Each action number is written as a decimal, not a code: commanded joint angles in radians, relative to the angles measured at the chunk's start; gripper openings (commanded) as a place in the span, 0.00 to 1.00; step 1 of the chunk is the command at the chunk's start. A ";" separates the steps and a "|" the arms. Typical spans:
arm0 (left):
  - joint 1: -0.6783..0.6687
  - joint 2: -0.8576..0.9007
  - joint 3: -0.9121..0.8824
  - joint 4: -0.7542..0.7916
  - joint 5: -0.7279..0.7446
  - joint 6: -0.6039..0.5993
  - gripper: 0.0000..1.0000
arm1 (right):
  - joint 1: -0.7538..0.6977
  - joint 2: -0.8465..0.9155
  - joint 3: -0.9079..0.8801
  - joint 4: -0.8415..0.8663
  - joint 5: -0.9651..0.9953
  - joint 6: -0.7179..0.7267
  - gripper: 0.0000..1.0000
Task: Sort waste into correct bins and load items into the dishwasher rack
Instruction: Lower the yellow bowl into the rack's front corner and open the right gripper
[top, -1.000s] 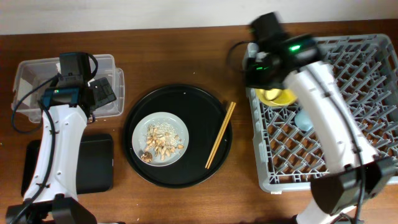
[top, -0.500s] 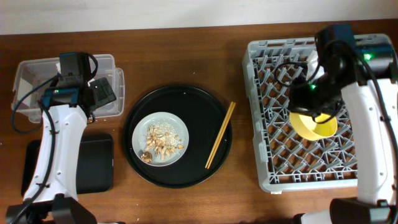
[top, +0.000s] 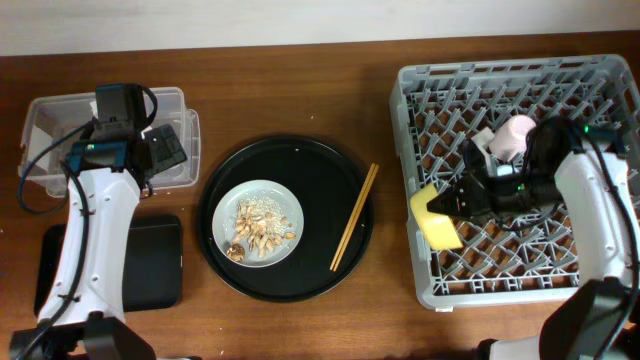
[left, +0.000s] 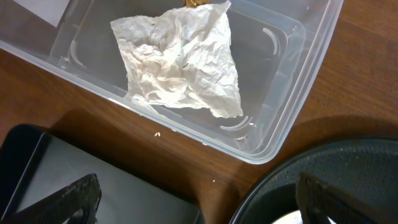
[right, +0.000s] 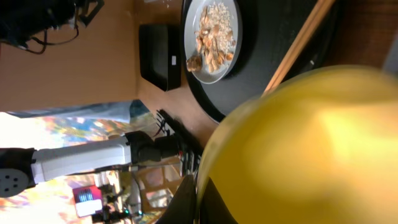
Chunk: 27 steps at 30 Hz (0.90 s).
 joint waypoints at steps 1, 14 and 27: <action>-0.002 -0.010 0.005 -0.003 -0.007 -0.010 0.99 | -0.090 -0.002 -0.119 0.019 -0.081 -0.051 0.05; -0.002 -0.010 0.005 -0.003 -0.007 -0.010 0.99 | -0.299 0.013 -0.127 0.121 -0.100 0.038 0.18; -0.002 -0.010 0.005 -0.003 -0.007 -0.010 0.99 | -0.306 -0.046 0.000 0.116 0.141 0.152 0.23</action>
